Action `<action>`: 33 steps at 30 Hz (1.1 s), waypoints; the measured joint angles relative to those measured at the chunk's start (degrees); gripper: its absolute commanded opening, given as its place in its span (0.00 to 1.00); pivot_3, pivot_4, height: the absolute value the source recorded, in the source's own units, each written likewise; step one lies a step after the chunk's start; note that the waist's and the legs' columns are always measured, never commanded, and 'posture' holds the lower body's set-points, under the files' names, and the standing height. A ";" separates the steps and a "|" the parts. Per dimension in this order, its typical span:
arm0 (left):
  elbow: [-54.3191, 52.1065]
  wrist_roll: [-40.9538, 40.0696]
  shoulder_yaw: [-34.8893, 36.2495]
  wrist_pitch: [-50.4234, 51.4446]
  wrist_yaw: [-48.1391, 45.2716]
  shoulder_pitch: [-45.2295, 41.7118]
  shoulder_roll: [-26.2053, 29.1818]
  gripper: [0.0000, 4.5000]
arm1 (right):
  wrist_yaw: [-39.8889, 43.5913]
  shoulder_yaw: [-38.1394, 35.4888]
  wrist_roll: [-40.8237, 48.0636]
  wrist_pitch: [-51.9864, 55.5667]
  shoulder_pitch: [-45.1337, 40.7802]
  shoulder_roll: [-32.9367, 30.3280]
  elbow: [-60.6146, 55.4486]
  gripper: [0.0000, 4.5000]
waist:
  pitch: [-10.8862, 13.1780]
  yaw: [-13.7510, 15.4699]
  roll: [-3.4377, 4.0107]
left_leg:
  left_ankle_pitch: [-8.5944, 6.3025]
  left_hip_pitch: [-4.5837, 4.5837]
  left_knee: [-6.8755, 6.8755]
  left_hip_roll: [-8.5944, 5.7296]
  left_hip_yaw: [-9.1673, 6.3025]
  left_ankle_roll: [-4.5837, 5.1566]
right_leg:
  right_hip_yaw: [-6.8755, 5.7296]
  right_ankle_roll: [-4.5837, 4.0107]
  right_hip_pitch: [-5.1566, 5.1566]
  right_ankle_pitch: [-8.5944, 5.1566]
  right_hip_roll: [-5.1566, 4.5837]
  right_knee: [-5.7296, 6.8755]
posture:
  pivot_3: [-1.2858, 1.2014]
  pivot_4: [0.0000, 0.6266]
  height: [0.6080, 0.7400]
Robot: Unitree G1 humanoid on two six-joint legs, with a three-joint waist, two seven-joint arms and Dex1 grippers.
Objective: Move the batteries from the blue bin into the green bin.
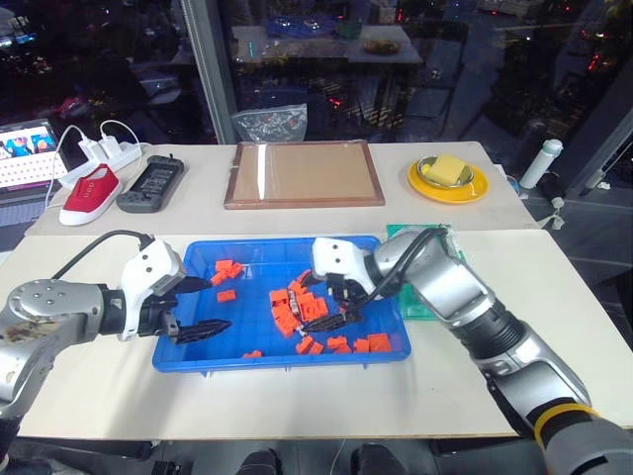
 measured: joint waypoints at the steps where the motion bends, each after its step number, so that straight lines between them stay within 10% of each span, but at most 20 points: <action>1: -0.21 0.00 0.00 0.03 0.02 0.01 0.00 1.00 | -0.49 0.53 -0.49 -0.39 0.00 0.22 1.02 0.99 | 0.00 0.00 0.00 | 0.00 0.01 0.00 0.00 0.00 0.00 | 0.00 0.00 0.01 0.00 0.00 -0.01 | 0.52 0.24 1.00; 17: -2.12 -0.10 -0.01 0.26 0.39 0.01 -0.22 1.00 | -3.09 3.48 -7.62 -8.43 0.01 3.57 13.92 0.99 | 0.00 -0.28 -0.01 | 0.00 0.01 0.00 0.00 0.00 0.00 | 0.00 0.00 0.00 0.00 0.01 0.00 | 0.52 0.24 1.00; 27: -2.31 -0.18 -0.31 0.27 0.69 -0.01 -0.87 1.00 | -4.12 2.53 -8.91 -10.41 0.00 4.99 16.17 0.32 | -0.01 -0.39 -0.01 | 0.00 0.03 -0.01 0.01 -0.01 0.00 | 0.00 0.00 0.02 0.00 0.01 0.02 | 0.52 0.24 1.00; 33: -2.31 -0.16 -0.47 0.27 0.78 -0.28 -1.20 1.00 | -6.61 0.22 -9.91 -11.83 -1.09 3.32 20.35 0.32 | -0.01 -0.33 -0.01 | 0.00 0.03 0.00 -0.01 -0.01 0.00 | 0.00 0.00 0.03 0.00 0.00 0.01 | 0.52 0.24 1.00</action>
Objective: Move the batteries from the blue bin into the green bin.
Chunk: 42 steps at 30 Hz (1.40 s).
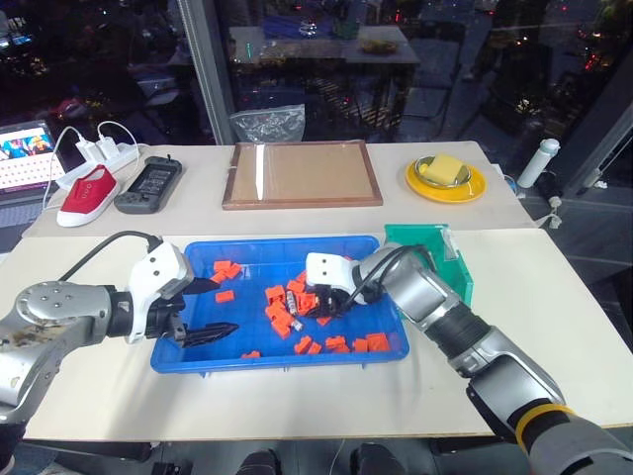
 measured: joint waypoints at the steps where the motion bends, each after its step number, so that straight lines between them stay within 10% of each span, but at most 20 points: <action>1: -0.01 0.01 -0.01 0.00 0.03 0.00 -0.04 1.00 | -0.79 -0.57 -0.75 -0.24 -0.61 -0.66 1.41 0.32 | 0.00 0.01 0.00 | 0.00 0.00 0.00 0.00 0.00 0.00 | 0.00 0.00 0.00 0.00 0.00 0.00 | 0.52 0.24 1.00; 9: -0.01 0.09 -0.97 -0.01 0.32 -0.51 -0.45 1.00 | -6.19 -3.90 -3.91 -4.33 -4.70 -3.42 12.14 0.32 | 0.00 0.02 0.00 | 0.00 -0.01 0.00 0.00 0.00 0.00 | 0.00 0.00 0.00 0.00 0.00 -0.01 | 0.52 0.24 1.00; 17: 0.12 0.16 -1.35 -0.09 -0.08 -0.70 -0.45 1.00 | -1.47 -8.25 -0.88 0.93 -4.66 -4.00 5.66 0.99 | 0.00 -0.19 0.00 | 0.00 -0.02 -0.01 0.02 0.00 0.00 | 0.00 -0.01 -0.02 0.00 0.01 0.01 | 0.52 0.24 1.00; 27: 0.38 0.25 -1.42 -0.15 -0.58 -0.86 -0.45 1.00 | 5.25 -5.94 3.51 11.51 0.15 -3.41 -13.68 0.99 | 0.00 -0.02 -0.01 | 0.00 -0.02 -0.01 0.02 -0.01 0.00 | 0.00 0.00 -0.01 0.00 0.01 -0.01 | 0.52 0.24 1.00; 42: 0.42 0.63 -1.71 -0.19 -0.55 -1.17 -0.48 1.00 | -5.33 -4.13 1.12 10.08 -1.12 4.89 0.14 0.99 | 0.00 -0.36 -0.01 | 0.00 0.00 -0.02 0.03 -0.01 0.00 | 0.00 -0.01 -0.04 0.00 0.03 0.04 | 0.52 0.24 1.00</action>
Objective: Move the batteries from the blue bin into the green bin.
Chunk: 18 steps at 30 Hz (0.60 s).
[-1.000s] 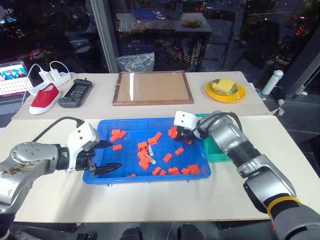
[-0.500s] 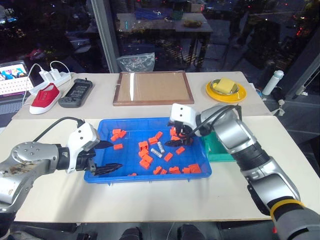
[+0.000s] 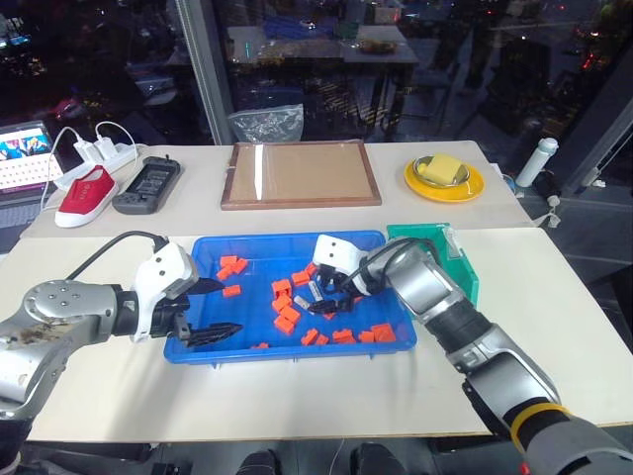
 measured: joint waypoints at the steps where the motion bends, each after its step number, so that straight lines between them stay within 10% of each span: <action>1: 0.00 0.04 0.00 0.00 0.03 0.01 0.00 1.00 | -0.53 -0.07 -0.06 -0.01 -0.45 0.24 0.81 0.99 | 0.00 0.04 0.00 | 0.00 -0.01 0.00 -0.01 0.00 0.00 | 0.00 0.00 0.00 0.00 -0.01 0.00 | 0.52 0.24 1.00; 7: 0.00 0.19 0.00 0.00 0.27 0.32 0.00 1.00 | -0.64 0.22 -0.38 0.58 -0.97 0.42 2.82 0.99 | 0.00 0.08 0.00 | 0.00 -0.01 0.00 -0.01 0.00 0.00 | 0.00 0.00 0.01 0.00 -0.01 -0.02 | 0.52 0.24 1.00; 18: -0.04 0.31 0.00 0.00 0.27 0.52 0.00 1.00 | -0.56 0.86 -2.14 0.77 0.52 0.25 3.80 0.24 | 0.00 0.00 0.00 | 0.00 0.02 0.00 -0.01 0.00 0.00 | 0.00 0.00 0.02 0.00 -0.01 -0.01 | 0.52 0.24 1.00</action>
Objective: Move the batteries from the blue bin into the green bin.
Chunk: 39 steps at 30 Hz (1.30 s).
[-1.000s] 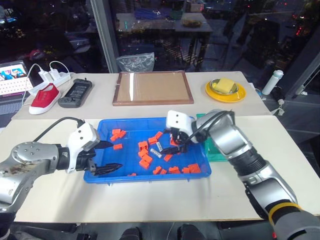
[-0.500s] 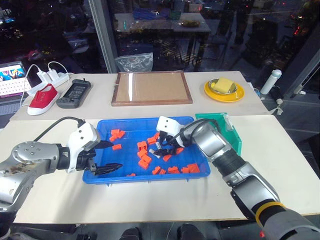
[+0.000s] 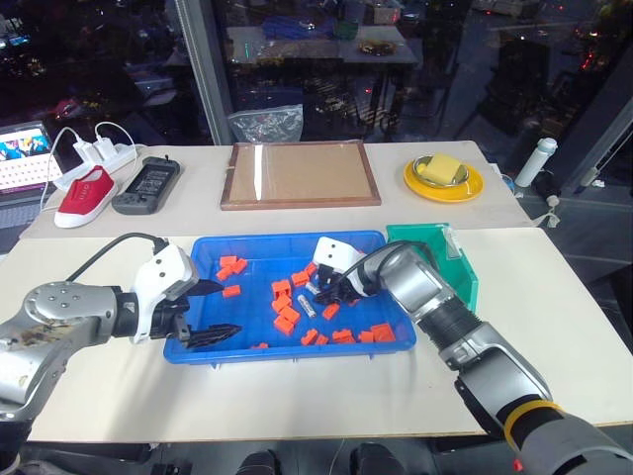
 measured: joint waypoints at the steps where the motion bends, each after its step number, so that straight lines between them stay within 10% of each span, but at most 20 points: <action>1: 0.00 0.01 0.00 0.00 -0.01 0.00 0.00 1.00 | 0.00 0.01 -0.09 -0.01 0.00 -0.01 0.01 0.16 | 0.00 0.00 0.00 | 0.00 -0.01 0.00 0.00 0.00 0.00 | 0.00 0.00 0.00 0.00 0.00 0.00 | 0.52 0.24 1.00; 14: 0.11 0.02 -0.63 -0.06 -0.12 -0.46 -0.17 1.00 | 5.71 -1.58 1.99 2.50 0.11 -6.64 -8.52 0.06 | 0.01 0.22 0.00 | 0.00 -0.05 0.01 -0.01 0.00 0.00 | 0.00 0.00 -0.01 0.00 -0.01 -0.03 | 0.52 0.24 1.00; 28: 8.41 3.17 -8.95 -4.07 -2.01 -13.01 -5.04 1.00 | 12.12 -21.00 13.66 9.39 -6.85 -28.32 -17.04 0.06 | 0.02 1.45 -0.02 | -0.01 -0.16 0.01 -0.06 0.02 0.02 | 0.00 0.00 0.02 0.00 -0.05 -0.28 | 0.52 0.24 1.00; 33: 9.27 3.97 -9.63 -4.19 -2.64 -13.05 -5.22 1.00 | 13.03 -22.66 11.29 5.20 -0.97 -40.98 -12.43 0.06 | 0.02 1.60 -0.03 | -0.07 -0.17 0.03 -0.05 0.09 0.12 | 0.06 0.00 0.02 0.00 -0.05 -0.34 | 0.52 0.24 1.00; 39: 9.07 3.99 -9.57 -4.13 -2.66 -12.36 -5.27 1.00 | 14.86 -20.36 11.34 4.84 5.92 -41.94 -12.87 0.06 | 0.02 -0.01 0.02 | -0.12 0.04 0.02 -0.01 0.31 0.21 | 0.39 0.01 0.00 -0.01 0.04 -0.16 | 0.52 0.24 1.00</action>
